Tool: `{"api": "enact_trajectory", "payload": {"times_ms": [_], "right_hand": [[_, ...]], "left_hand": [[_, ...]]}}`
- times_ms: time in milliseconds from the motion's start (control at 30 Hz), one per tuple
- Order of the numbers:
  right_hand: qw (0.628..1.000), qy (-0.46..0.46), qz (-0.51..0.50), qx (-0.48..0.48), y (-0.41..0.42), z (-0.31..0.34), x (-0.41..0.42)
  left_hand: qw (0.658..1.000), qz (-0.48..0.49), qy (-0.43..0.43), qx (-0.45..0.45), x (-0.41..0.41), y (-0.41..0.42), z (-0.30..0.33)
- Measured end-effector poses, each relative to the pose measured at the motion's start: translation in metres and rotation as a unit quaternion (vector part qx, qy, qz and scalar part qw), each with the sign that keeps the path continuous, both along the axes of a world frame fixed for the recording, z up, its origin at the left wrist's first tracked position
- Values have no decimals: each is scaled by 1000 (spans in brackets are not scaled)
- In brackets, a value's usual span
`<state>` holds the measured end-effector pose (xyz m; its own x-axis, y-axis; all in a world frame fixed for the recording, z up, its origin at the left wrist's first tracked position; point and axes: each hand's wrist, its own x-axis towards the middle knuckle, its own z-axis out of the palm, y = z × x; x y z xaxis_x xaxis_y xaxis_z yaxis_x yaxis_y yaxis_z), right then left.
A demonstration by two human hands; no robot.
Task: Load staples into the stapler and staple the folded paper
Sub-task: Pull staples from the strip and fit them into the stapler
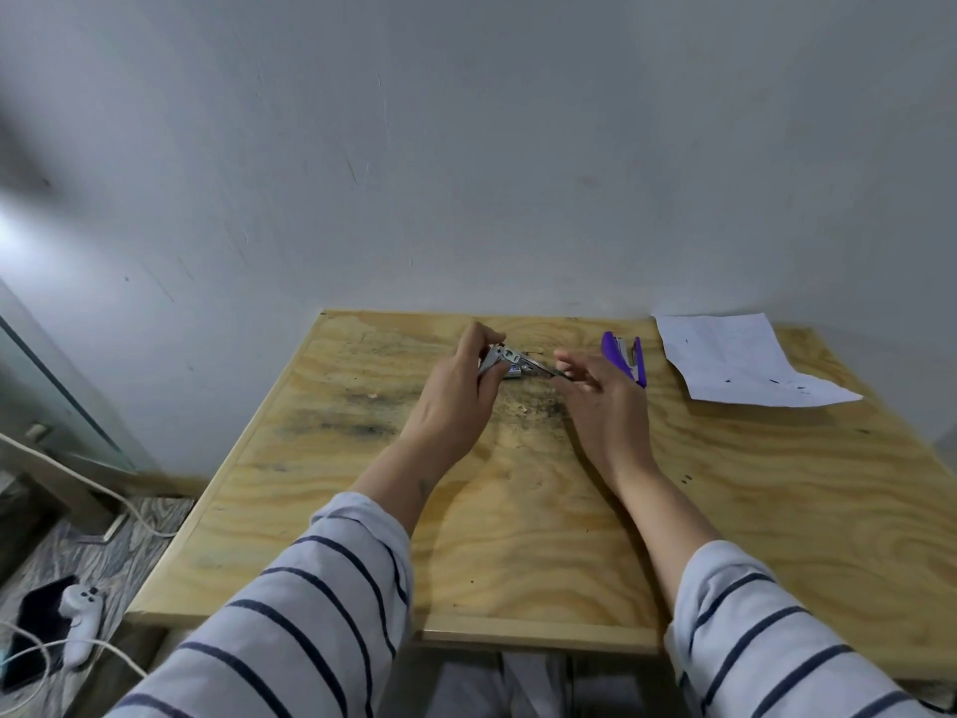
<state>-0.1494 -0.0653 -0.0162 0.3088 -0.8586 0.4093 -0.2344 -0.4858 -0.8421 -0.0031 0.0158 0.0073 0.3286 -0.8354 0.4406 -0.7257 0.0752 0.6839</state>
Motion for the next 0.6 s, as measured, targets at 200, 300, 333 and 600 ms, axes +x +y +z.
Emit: {"api": "enact_trajectory", "payload": {"times_ms": [200, 300, 333, 600], "right_hand": [[986, 76, 1, -147, 5, 5, 3], [983, 81, -8, -162, 4, 4, 5], [983, 71, -27, -166, 3, 4, 4], [971, 168, -39, -165, 1, 5, 5]], "left_hand": [[999, 3, 33, -37, -4, -3, 4], [998, 6, 35, -47, -5, -3, 4], [998, 9, 37, -49, -6, -4, 3], [998, 18, 32, -55, -5, -2, -1]]}}
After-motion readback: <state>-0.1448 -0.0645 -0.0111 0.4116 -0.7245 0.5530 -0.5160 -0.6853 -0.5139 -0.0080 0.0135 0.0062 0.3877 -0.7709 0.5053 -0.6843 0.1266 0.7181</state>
